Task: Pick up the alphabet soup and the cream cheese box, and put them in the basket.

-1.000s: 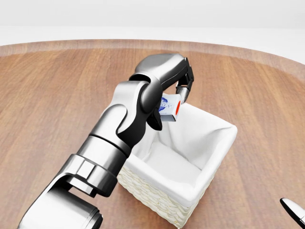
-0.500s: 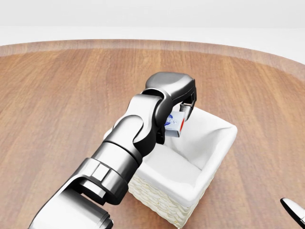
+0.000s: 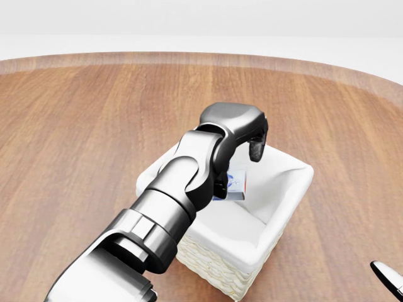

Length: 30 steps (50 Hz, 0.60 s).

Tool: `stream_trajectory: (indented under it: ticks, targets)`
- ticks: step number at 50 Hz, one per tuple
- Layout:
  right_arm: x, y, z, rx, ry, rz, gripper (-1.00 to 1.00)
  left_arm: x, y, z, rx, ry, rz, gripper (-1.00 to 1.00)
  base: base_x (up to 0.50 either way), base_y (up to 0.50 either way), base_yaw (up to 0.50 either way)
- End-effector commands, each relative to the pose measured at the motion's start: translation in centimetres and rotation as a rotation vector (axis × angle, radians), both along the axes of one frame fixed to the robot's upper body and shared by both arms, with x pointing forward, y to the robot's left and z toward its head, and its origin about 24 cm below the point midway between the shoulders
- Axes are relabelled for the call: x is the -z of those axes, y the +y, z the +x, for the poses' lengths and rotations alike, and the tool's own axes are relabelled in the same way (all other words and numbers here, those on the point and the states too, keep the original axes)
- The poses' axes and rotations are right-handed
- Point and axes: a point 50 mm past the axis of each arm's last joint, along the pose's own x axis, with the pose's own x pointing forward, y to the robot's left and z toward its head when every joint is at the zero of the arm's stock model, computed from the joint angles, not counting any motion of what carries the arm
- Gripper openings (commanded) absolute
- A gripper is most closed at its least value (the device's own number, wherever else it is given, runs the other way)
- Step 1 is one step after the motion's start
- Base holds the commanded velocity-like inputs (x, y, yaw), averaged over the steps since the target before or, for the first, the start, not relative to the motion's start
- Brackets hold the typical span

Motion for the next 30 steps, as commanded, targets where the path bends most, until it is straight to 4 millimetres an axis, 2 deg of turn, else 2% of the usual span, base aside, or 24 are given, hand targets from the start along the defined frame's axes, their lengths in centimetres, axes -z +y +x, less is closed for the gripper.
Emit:
stream_trajectory:
  ticks: [1, 19, 30]
  targets:
    - [-0.1, 0.0, 0.0, -0.002, -0.001, -0.002, 1.0, -0.3, -0.2, 0.0, 0.003, 0.002, -0.02, 1.0, 0.0, 0.0, 0.0]
    - [-0.1, 0.1, -0.1, -0.002, -0.001, -0.003, 1.0, -2.7, -0.2, 0.2, 0.014, -0.047, -0.062, 1.0, 0.0, 0.0, 0.0]
    - [0.1, 0.0, 0.0, -0.001, 0.007, -0.001, 1.0, -6.3, 0.9, 0.3, 0.026, -0.108, -0.183, 1.0, 0.0, 0.0, 0.0]
